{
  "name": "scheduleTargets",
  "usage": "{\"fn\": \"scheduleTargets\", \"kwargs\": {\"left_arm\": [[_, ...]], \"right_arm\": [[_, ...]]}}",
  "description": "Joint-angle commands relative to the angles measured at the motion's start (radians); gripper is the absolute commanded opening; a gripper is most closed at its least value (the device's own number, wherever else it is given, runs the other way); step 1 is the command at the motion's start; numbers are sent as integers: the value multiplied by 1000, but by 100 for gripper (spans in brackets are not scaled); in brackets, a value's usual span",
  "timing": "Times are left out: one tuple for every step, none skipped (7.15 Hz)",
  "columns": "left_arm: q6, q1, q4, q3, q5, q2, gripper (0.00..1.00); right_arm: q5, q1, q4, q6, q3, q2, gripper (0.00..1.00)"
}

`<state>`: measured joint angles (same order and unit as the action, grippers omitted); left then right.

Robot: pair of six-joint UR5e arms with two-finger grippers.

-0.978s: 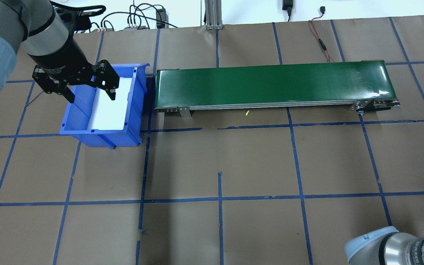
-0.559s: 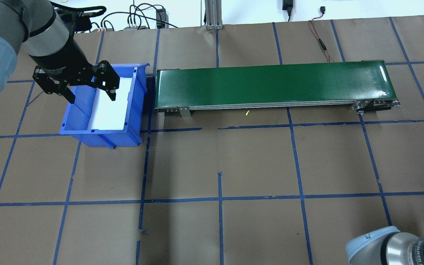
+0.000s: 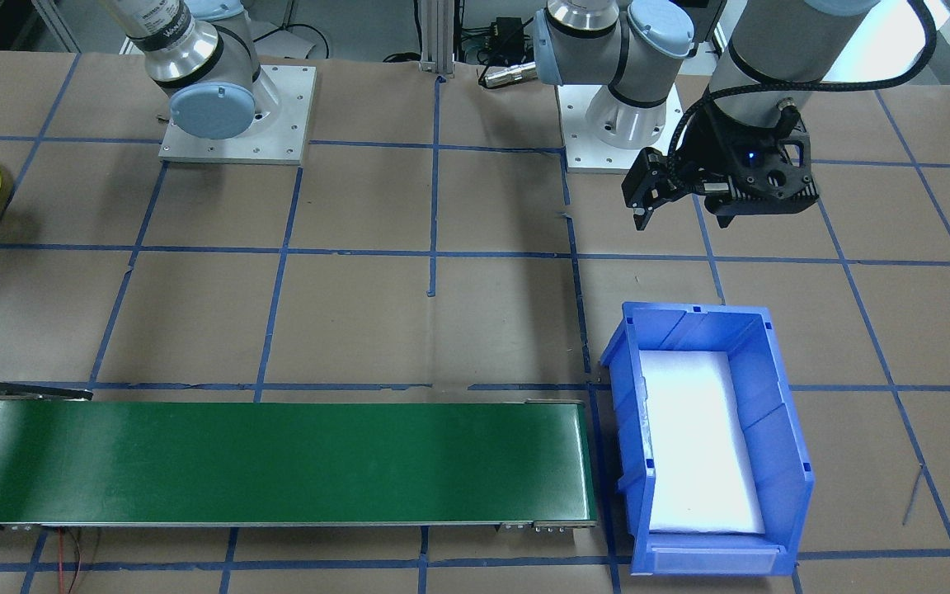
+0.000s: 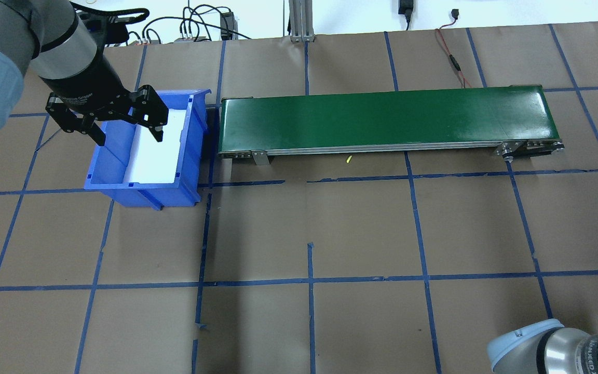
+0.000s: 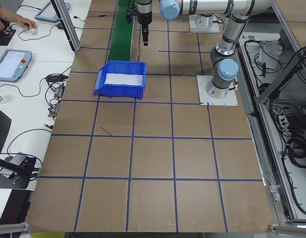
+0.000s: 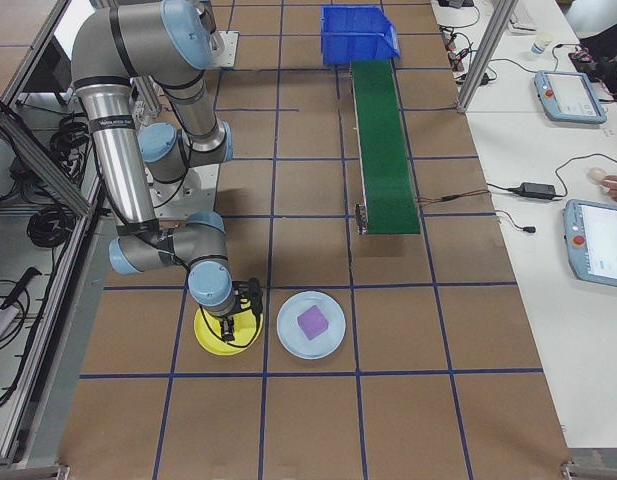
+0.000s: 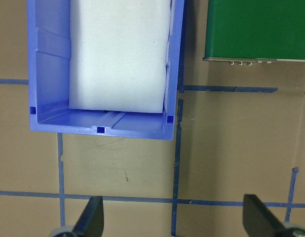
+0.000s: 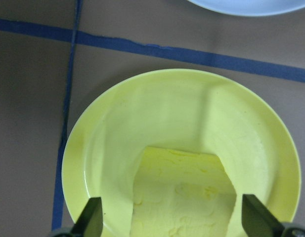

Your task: Move block left to right into plate

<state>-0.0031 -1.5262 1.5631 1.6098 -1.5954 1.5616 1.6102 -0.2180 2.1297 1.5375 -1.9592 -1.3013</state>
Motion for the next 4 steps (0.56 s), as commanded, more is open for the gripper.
{"fn": "scheduleTargets", "kwargs": {"left_arm": [[0, 1, 0, -2, 3, 0, 100], [0, 1, 0, -2, 5, 0, 100], [0, 4, 0, -5, 3, 0, 100], [0, 1, 0, -1, 3, 0, 100]], "right_arm": [[-12, -67, -232, -119, 131, -70, 100], [-12, -110, -387, -192, 246, -108, 100], [-12, -157, -468, -217, 332, -125, 100], [-7, -220, -538, -221, 414, -139, 100]]}}
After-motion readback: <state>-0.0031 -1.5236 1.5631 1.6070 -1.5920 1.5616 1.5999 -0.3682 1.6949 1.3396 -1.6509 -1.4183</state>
